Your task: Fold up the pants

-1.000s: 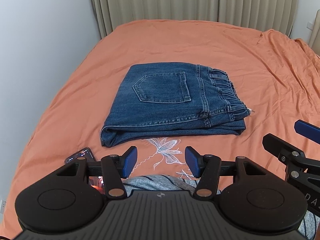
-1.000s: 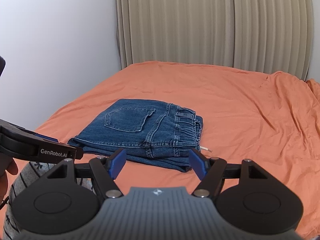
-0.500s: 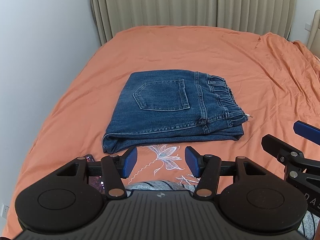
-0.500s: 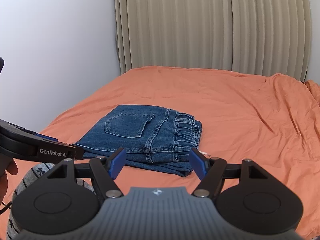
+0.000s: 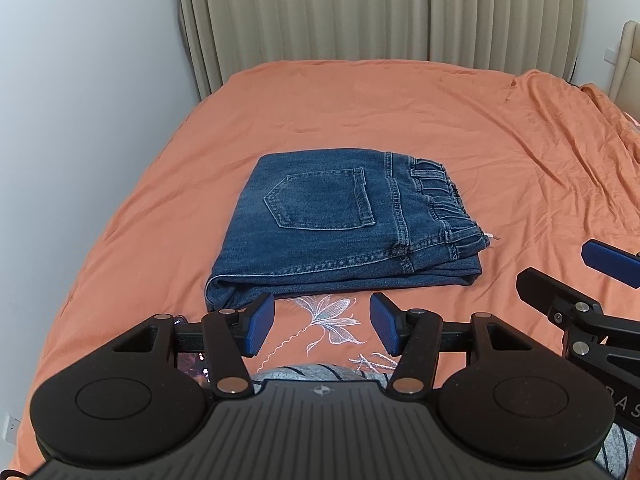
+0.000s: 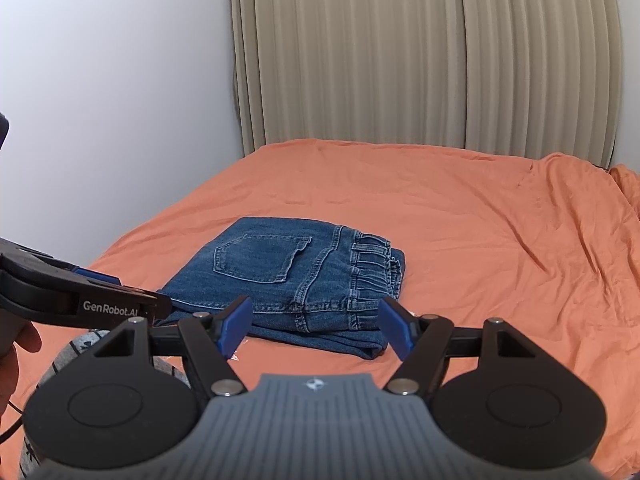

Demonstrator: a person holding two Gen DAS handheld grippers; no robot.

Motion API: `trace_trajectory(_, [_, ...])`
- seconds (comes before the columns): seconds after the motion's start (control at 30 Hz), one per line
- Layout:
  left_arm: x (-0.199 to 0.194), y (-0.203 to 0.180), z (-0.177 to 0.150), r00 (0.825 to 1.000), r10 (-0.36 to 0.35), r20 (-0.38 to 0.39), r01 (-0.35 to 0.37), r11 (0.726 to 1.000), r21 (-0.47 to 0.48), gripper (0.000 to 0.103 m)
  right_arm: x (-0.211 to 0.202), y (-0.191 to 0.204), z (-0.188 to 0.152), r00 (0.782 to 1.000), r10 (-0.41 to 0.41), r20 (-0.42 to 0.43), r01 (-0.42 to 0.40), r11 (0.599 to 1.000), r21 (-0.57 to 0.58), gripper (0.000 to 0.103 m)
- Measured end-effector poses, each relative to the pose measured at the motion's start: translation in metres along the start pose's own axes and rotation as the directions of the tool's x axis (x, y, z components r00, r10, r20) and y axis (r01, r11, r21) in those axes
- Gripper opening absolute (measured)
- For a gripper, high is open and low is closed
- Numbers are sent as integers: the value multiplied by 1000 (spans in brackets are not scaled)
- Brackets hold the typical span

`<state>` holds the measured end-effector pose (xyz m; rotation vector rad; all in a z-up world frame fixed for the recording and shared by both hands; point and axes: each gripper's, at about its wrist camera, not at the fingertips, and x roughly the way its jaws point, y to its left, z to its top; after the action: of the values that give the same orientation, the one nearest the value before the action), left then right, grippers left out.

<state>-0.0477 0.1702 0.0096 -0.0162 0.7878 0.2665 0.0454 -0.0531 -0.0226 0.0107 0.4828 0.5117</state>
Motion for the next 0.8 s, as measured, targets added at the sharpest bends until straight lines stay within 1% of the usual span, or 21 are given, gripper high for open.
trace_trajectory(0.5, [-6, 1, 0, 1000, 2, 15, -2, 1000, -7, 65, -4, 2, 0, 1000, 1, 8, -1, 1000, -6, 67])
trace_trajectory(0.53, [-6, 1, 0, 1000, 2, 17, -2, 1000, -6, 65, -3, 2, 0, 1000, 1, 8, -1, 1000, -6, 67])
trace_trajectory(0.63, [-6, 2, 0, 1000, 1, 18, -1, 1000, -6, 65, -5, 2, 0, 1000, -1, 10, 1, 1000, -6, 75])
trace_trajectory(0.8, [-7, 1, 0, 1000, 5, 17, -5, 1000, -6, 66, -7, 3, 0, 1000, -1, 9, 1, 1000, -9, 76])
